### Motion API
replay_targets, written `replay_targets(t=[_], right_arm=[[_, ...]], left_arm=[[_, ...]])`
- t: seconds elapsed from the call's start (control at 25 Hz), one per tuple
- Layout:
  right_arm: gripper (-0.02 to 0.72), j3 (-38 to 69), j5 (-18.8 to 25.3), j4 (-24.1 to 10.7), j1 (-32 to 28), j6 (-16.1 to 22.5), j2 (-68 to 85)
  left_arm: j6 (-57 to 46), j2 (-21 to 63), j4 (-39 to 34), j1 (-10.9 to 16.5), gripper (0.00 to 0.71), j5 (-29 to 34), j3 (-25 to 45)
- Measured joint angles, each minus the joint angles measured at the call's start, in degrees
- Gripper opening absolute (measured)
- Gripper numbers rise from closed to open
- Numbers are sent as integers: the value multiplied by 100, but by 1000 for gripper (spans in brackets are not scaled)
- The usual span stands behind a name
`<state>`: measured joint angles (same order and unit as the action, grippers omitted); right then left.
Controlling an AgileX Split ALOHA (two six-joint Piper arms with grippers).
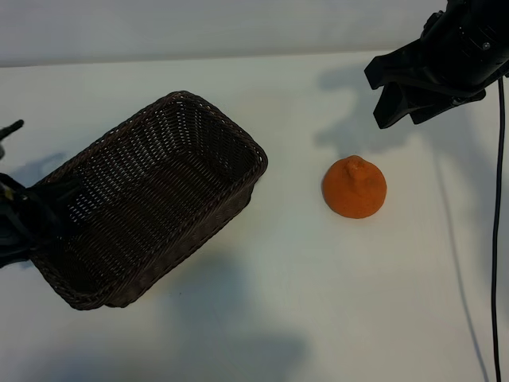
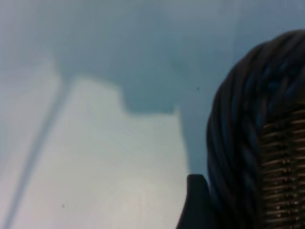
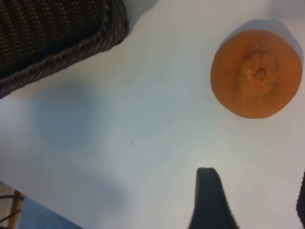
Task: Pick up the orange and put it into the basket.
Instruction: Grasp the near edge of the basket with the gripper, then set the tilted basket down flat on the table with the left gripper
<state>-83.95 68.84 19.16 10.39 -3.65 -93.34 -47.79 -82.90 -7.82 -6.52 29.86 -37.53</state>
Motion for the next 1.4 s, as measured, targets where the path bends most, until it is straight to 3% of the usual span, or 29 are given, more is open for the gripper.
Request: replay_targets(t=[0.44, 0.68, 1.04, 1.4], right_arm=[[433, 0, -30, 0, 0, 0, 0], [433, 0, -36, 0, 0, 0, 0], [433, 0, -70, 0, 0, 0, 0], [433, 0, -70, 0, 0, 0, 0]], left_arm=[[205, -811, 574, 5, 567, -759, 193], [524, -811, 734, 19, 435, -842, 200], [853, -811, 728, 13, 425, -732, 189], [972, -584, 739, 13, 425, 109, -203]])
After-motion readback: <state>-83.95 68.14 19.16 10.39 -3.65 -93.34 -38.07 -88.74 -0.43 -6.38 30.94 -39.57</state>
